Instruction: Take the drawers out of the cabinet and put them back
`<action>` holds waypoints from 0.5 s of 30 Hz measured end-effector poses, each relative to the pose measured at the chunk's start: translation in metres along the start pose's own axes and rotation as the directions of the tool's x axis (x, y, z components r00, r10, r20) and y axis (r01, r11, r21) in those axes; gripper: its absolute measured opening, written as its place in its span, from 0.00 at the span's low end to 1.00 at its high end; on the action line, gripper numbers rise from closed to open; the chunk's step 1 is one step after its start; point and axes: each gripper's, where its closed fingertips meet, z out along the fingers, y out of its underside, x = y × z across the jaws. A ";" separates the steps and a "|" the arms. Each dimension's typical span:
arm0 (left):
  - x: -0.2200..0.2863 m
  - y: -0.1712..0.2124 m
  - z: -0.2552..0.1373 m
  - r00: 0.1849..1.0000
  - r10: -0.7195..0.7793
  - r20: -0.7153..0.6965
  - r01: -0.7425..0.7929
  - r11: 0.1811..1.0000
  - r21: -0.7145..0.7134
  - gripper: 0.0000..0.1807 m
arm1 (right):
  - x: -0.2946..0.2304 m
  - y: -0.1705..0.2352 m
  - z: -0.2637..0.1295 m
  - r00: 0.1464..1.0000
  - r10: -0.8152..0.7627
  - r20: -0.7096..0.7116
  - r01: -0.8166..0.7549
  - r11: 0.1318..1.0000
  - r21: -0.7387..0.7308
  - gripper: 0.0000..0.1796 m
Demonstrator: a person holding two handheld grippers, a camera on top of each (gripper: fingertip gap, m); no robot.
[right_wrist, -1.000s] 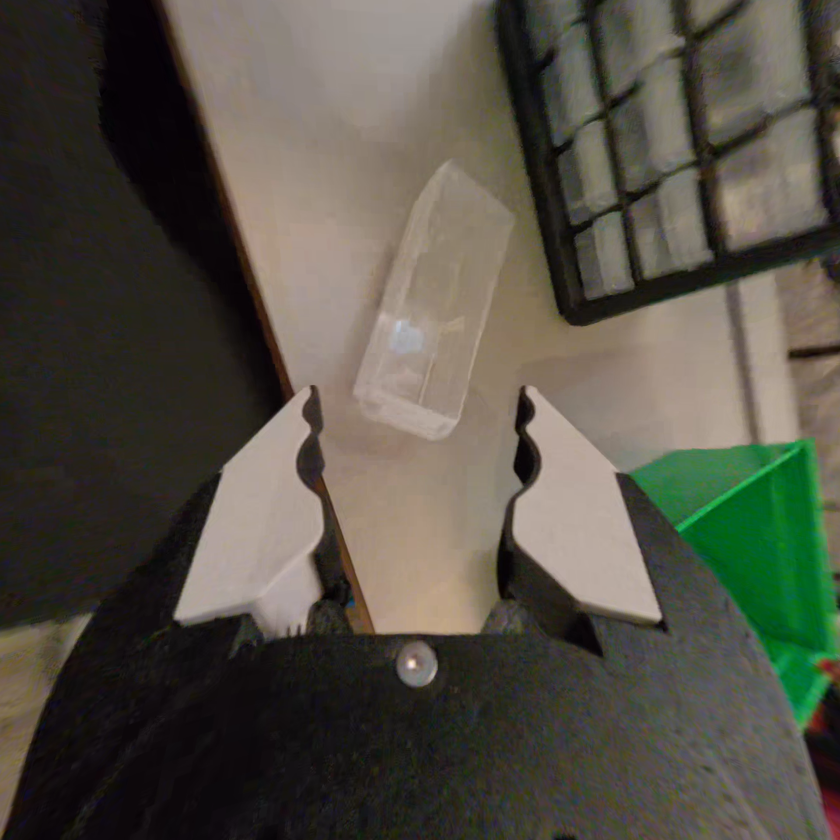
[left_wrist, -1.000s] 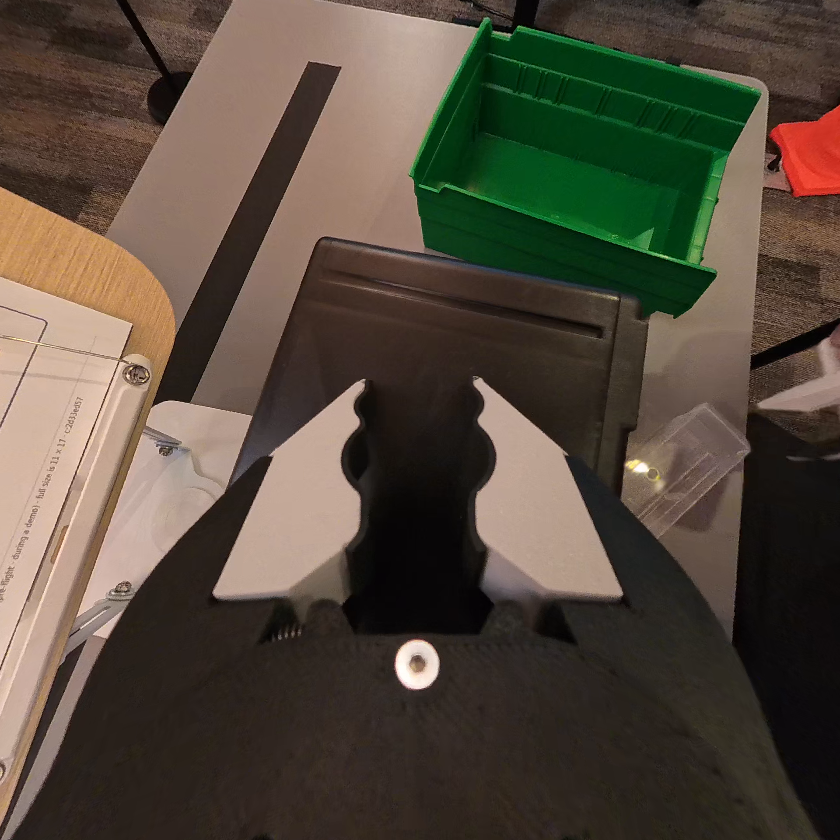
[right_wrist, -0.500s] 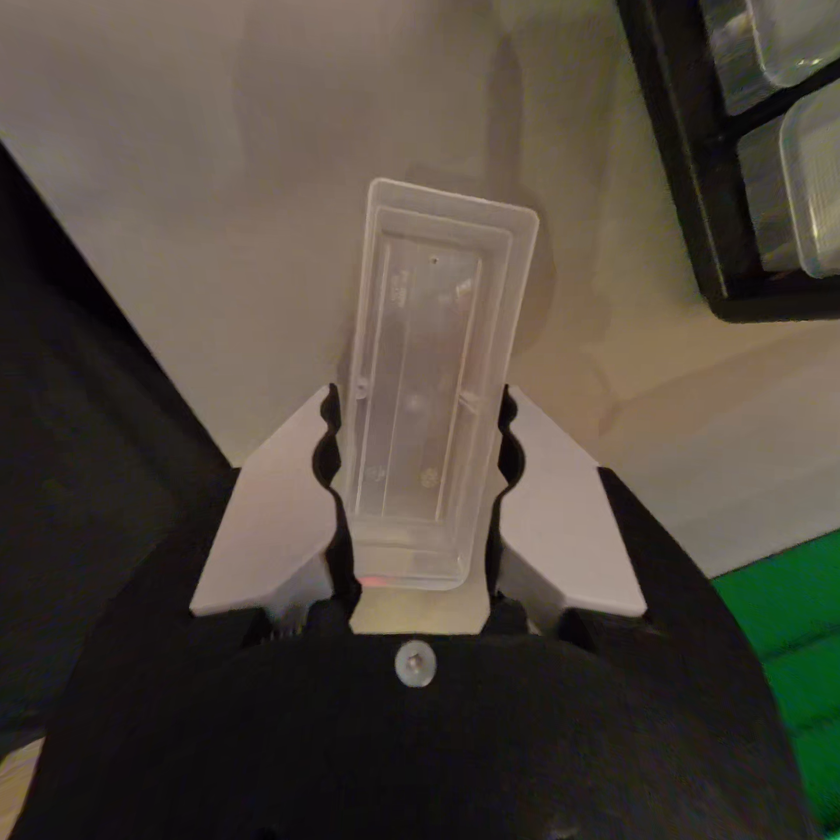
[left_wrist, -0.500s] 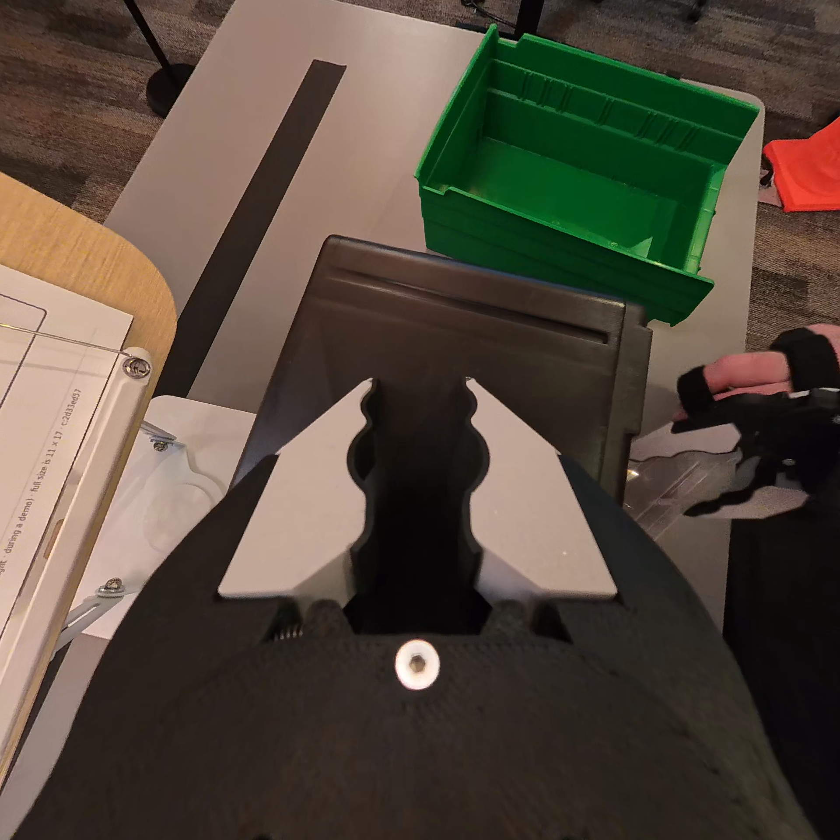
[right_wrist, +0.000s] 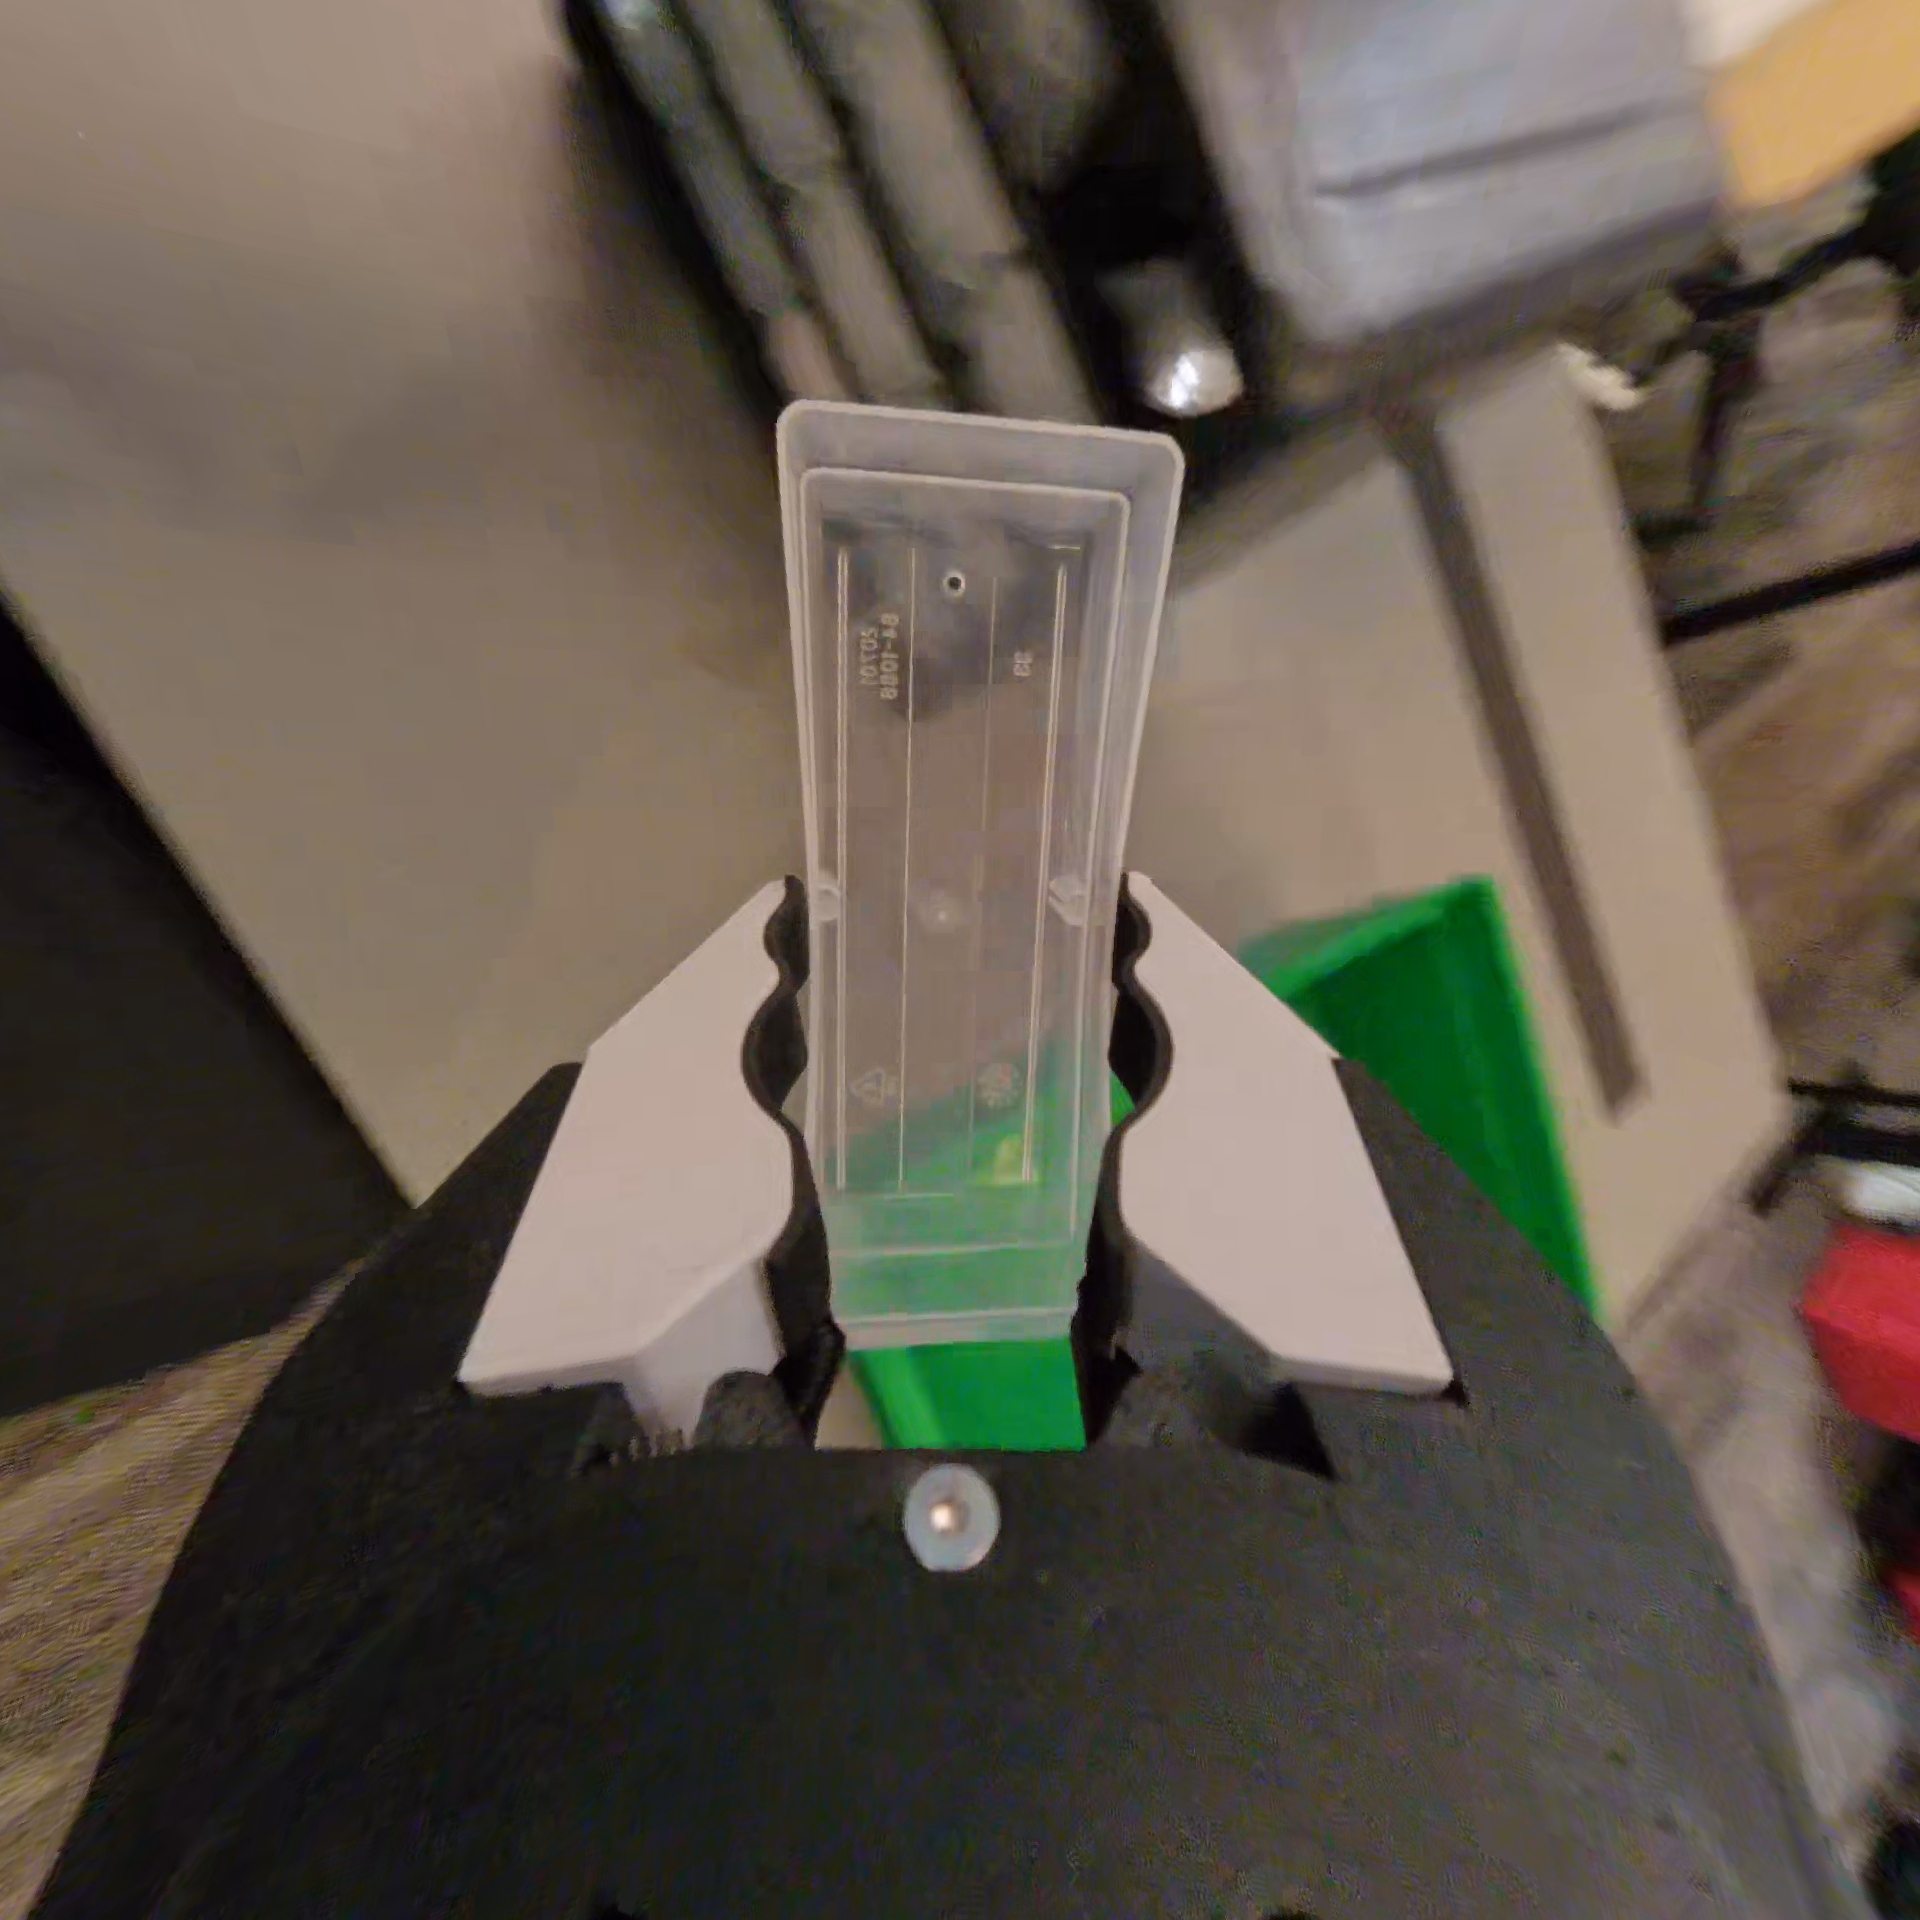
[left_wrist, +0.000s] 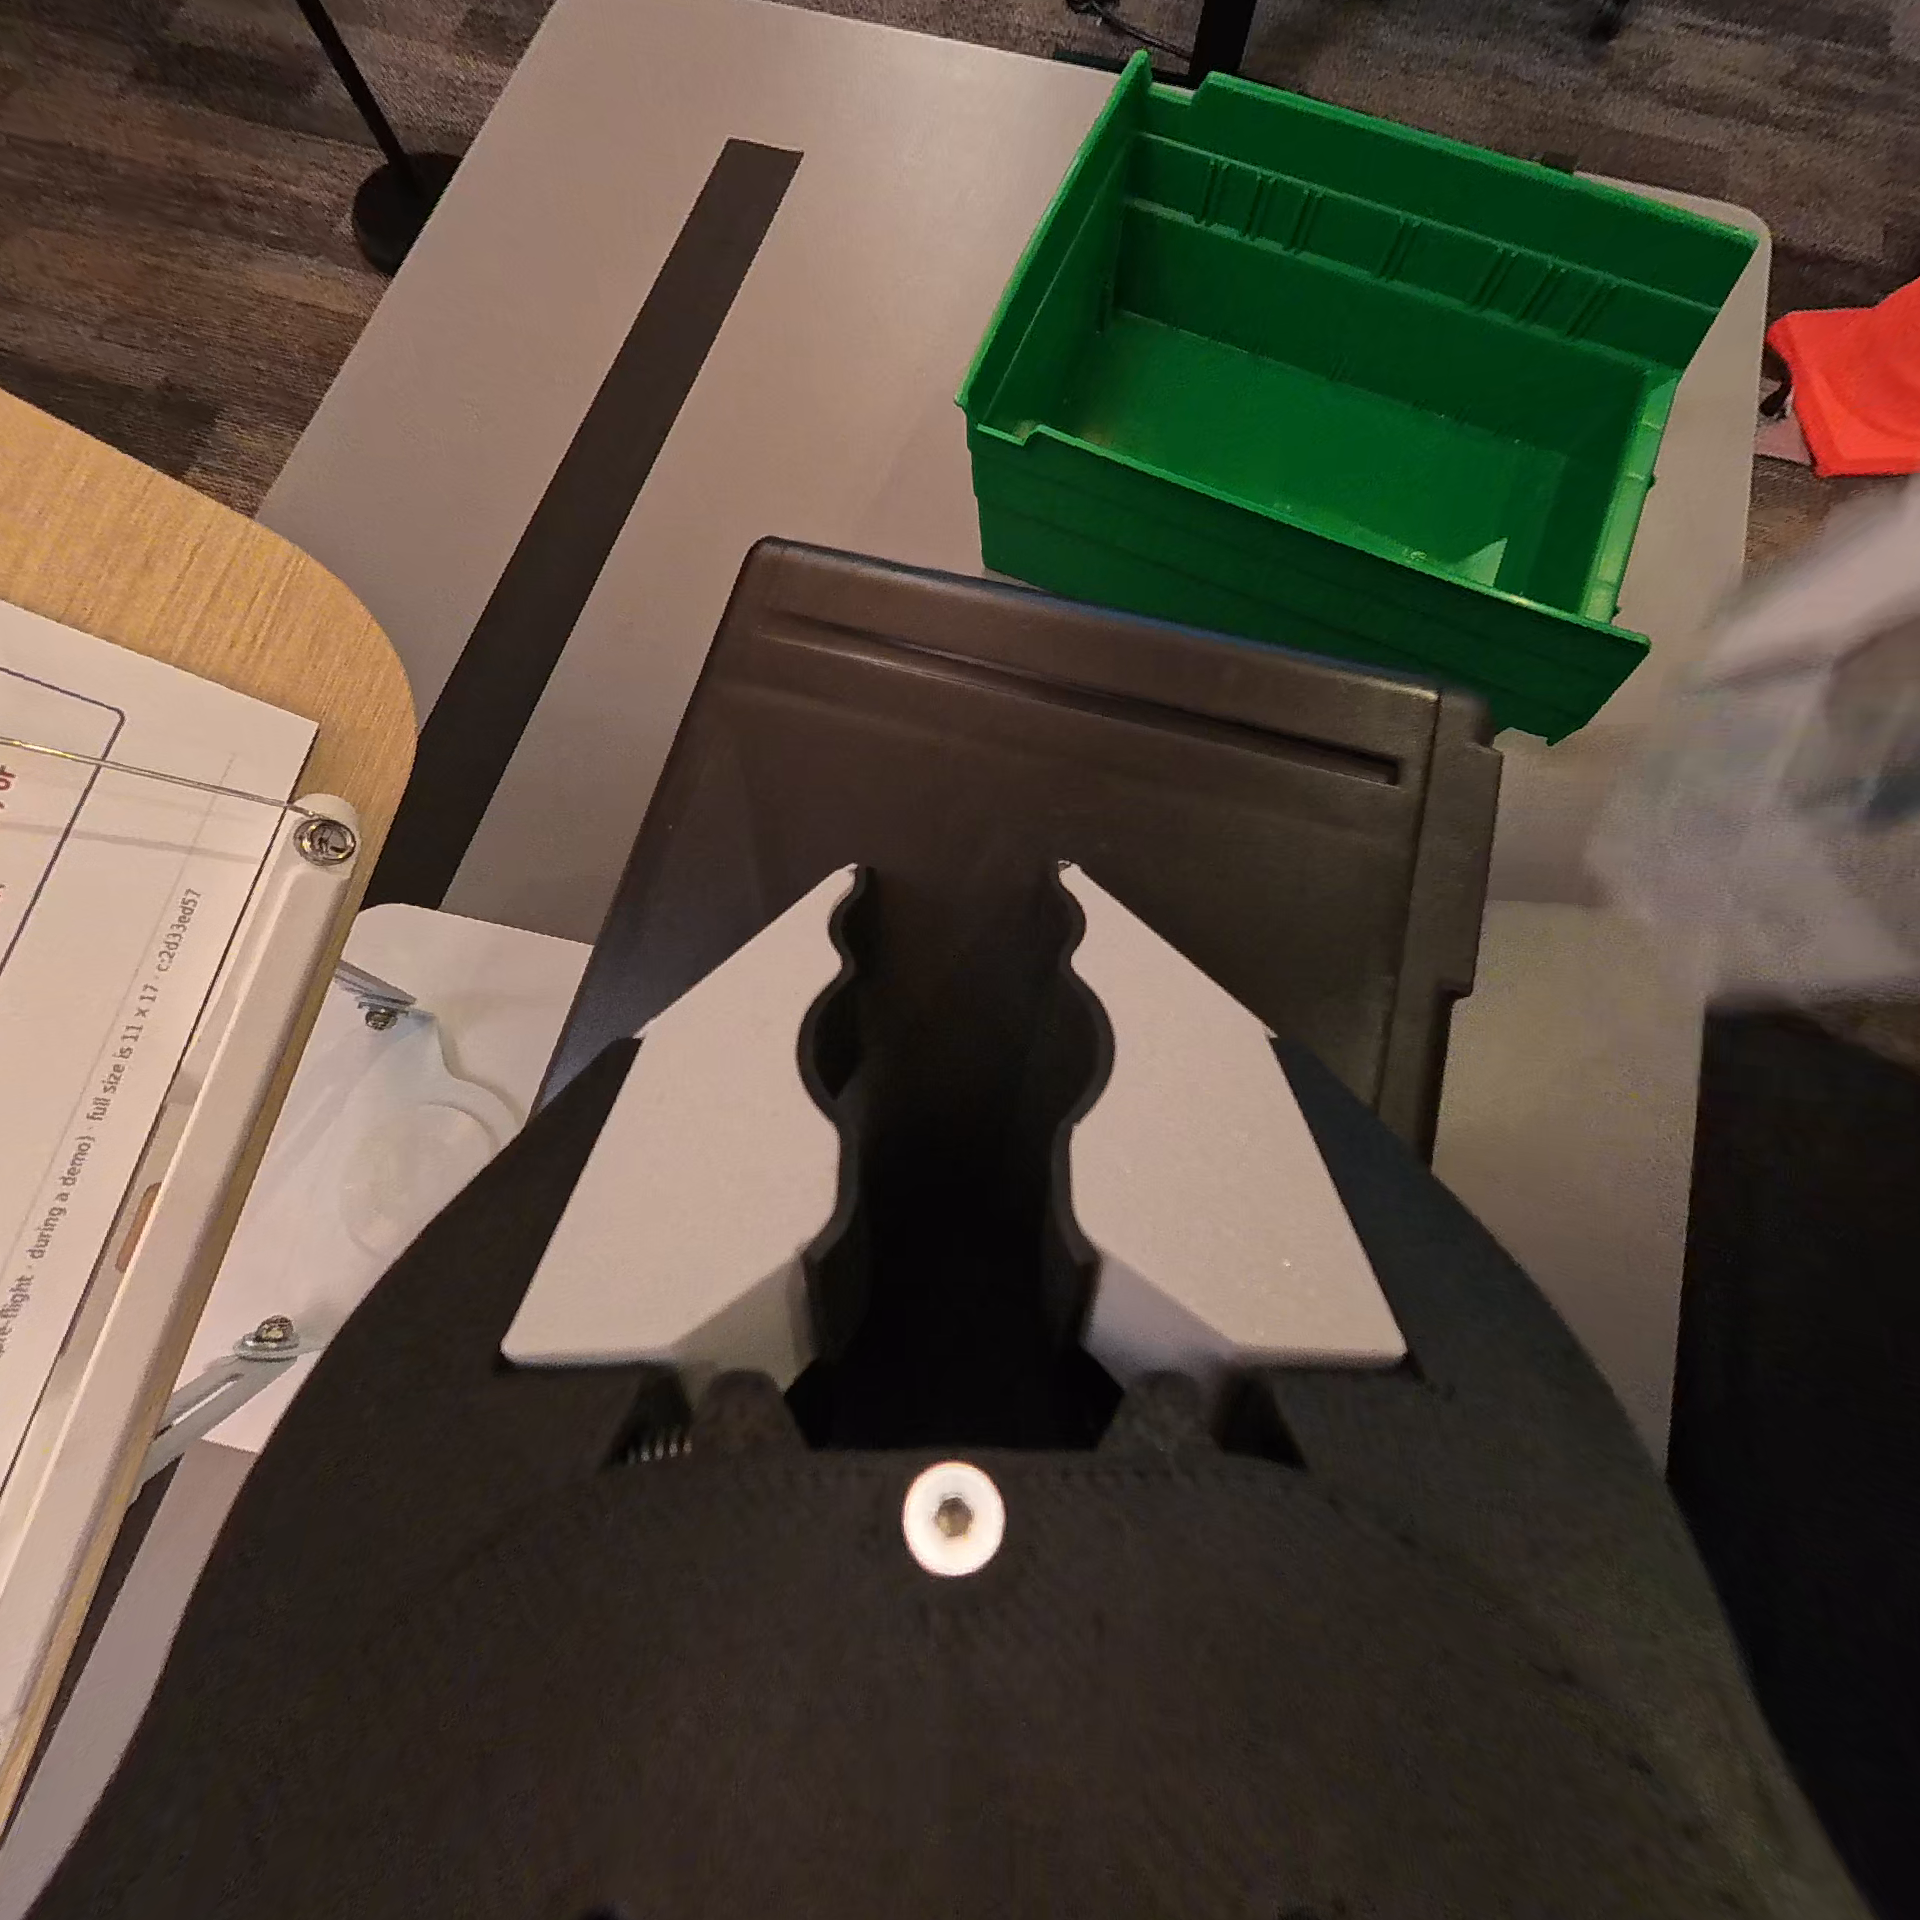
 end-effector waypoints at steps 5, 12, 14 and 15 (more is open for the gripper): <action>0.000 0.000 0.000 1.000 0.004 0.006 -0.004 1.000 0.000 0.17 | 0.115 0.071 -0.017 0.970 -0.121 -0.210 0.073 0.973 -0.221 0.32; 0.000 0.000 0.000 1.000 0.012 0.012 -0.012 1.000 0.001 0.17 | 0.170 0.172 0.043 0.964 -0.262 -0.049 0.201 0.836 -0.510 0.32; 0.000 0.000 0.000 1.000 0.016 0.014 -0.016 1.000 0.002 0.17 | 0.170 0.185 0.067 0.963 -0.271 0.006 0.235 0.822 -0.519 0.32; 0.000 0.000 0.000 1.000 0.017 0.013 -0.017 1.000 0.002 0.17 | 0.170 0.191 0.077 0.962 -0.271 0.028 0.245 0.816 -0.523 0.32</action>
